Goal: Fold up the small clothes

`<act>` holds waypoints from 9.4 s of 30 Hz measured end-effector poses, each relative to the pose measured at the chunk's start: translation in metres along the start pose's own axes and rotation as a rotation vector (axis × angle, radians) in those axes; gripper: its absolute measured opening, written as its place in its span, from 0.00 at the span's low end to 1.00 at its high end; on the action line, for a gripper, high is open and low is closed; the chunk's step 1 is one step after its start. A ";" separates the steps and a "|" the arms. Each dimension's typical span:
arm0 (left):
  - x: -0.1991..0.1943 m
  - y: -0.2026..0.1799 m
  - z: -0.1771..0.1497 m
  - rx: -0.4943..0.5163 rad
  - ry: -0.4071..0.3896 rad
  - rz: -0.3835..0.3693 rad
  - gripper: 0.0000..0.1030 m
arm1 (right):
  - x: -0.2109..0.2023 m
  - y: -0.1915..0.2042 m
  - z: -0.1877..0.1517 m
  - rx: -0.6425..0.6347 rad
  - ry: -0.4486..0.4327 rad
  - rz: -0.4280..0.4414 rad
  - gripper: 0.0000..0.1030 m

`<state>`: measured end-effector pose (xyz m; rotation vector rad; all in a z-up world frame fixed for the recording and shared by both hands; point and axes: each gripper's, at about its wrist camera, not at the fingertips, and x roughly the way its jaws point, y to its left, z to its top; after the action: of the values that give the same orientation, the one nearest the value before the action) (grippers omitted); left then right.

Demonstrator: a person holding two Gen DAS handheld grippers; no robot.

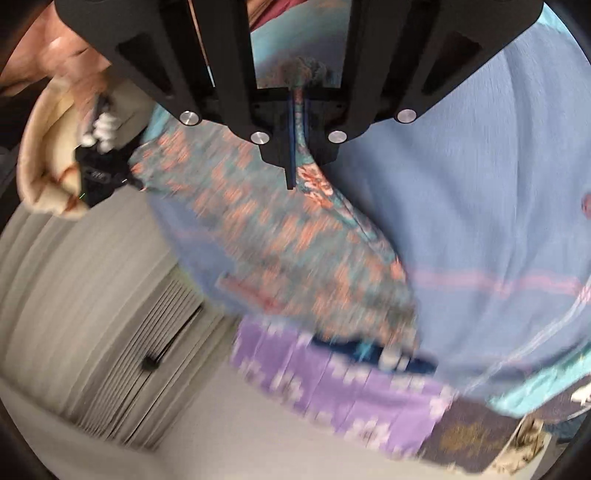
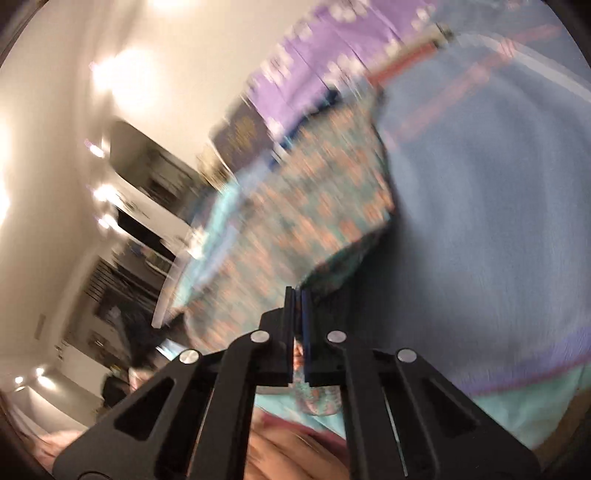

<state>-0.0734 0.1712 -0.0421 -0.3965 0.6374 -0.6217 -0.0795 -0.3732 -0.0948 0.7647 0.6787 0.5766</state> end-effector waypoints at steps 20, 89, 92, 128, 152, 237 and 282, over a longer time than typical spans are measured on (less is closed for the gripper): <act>-0.057 -0.070 0.032 0.088 -0.200 -0.047 0.03 | -0.096 0.066 0.037 -0.117 -0.274 0.051 0.03; 0.192 0.053 0.143 0.460 0.216 0.477 0.64 | 0.200 -0.054 0.222 -0.414 0.136 -0.517 0.59; 0.222 0.053 0.132 0.604 0.282 0.591 0.64 | 0.219 -0.053 0.217 -0.458 0.179 -0.542 0.61; 0.282 0.137 0.210 0.134 0.238 0.435 0.17 | 0.238 -0.094 0.267 -0.145 0.082 -0.457 0.15; 0.327 -0.211 0.058 0.496 0.380 0.103 0.48 | 0.098 -0.138 0.185 0.014 -0.053 -0.325 0.15; 0.375 -0.251 0.003 0.434 0.488 0.045 0.30 | 0.178 -0.109 0.196 -0.140 0.109 -0.392 0.00; 0.099 0.023 0.050 0.209 0.147 0.307 0.20 | 0.338 0.210 -0.073 -1.231 0.342 -0.289 0.41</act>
<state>0.0314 0.1325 -0.0599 -0.0542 0.7485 -0.4201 0.0396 0.0135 -0.0845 -0.5827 0.5876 0.7255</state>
